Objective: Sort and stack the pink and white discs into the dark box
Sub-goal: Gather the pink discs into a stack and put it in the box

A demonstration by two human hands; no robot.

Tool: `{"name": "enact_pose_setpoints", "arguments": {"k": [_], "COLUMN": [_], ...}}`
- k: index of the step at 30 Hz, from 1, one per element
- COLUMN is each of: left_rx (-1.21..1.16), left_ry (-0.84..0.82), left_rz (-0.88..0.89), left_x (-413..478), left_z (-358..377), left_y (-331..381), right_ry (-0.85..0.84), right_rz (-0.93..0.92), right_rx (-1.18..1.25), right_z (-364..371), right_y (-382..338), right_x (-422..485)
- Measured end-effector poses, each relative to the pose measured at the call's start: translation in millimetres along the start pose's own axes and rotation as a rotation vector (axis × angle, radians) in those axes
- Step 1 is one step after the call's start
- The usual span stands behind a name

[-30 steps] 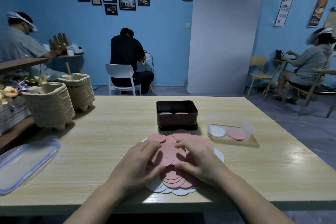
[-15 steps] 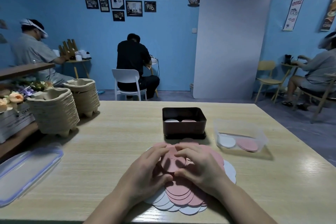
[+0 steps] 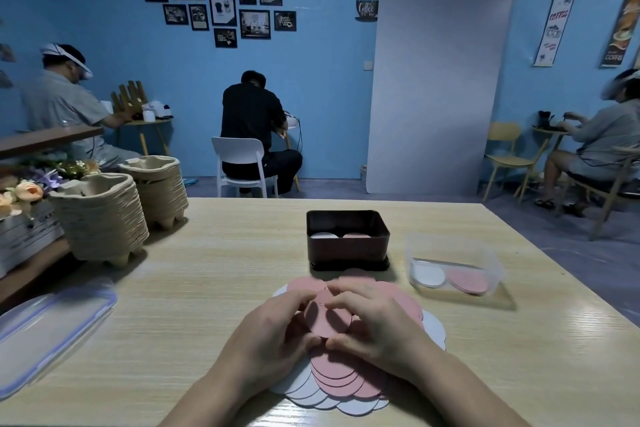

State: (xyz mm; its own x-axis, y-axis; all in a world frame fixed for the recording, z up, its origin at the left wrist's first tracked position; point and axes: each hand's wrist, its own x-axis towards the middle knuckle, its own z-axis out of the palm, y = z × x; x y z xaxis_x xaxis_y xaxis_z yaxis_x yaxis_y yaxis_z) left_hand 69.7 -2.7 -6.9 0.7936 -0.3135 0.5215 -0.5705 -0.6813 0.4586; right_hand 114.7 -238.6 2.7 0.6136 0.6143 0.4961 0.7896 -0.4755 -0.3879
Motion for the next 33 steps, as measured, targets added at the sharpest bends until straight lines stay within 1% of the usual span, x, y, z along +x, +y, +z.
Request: {"name": "enact_pose_setpoints", "arguments": {"k": [3, 6, 9, 12, 16, 21, 24, 29, 33], "left_rx": [0.032, 0.072, 0.123, 0.155, 0.176, 0.199, 0.211, 0.23, 0.121], "left_ry": [0.006, 0.04, 0.053, 0.015, -0.043, -0.055, -0.052, -0.032, 0.037], "left_rz": [-0.016, -0.047, -0.072, -0.126, -0.156, -0.214, -0.232, -0.327, -0.368], "left_x": [-1.5, -1.2, 1.7, 4.4, 6.5, 12.8, 22.3, 32.3, 31.8], "left_z": [-0.1, 0.4, 1.6, 3.4, 5.2, 3.5, 2.4, 6.3, 8.2], "left_y": [-1.3, -4.3, -6.2, -8.9, -8.5, -10.7, -14.4, -22.0, -29.9], "right_ry": [0.014, 0.093, 0.125, 0.115, 0.104, 0.086, 0.075, 0.063, 0.084], "right_rz": [0.01, 0.087, 0.152, 0.18, 0.217, 0.217, 0.21, 0.226, 0.236], "right_rx": [-0.036, -0.042, -0.046, -0.064, -0.081, -0.081, -0.08, -0.066, -0.045], "right_z": [-9.8, -18.9, -22.4, -20.6, -17.0, -16.6, -18.2, -16.8, -9.5], "right_y": [-0.5, 4.5, 11.9, 14.9, 16.6, 15.2, 13.6, 13.0, 15.5], "right_x": [-1.6, -5.2, -8.9, -13.2, -16.1, -15.1, -11.1, 5.2, 9.5]}}
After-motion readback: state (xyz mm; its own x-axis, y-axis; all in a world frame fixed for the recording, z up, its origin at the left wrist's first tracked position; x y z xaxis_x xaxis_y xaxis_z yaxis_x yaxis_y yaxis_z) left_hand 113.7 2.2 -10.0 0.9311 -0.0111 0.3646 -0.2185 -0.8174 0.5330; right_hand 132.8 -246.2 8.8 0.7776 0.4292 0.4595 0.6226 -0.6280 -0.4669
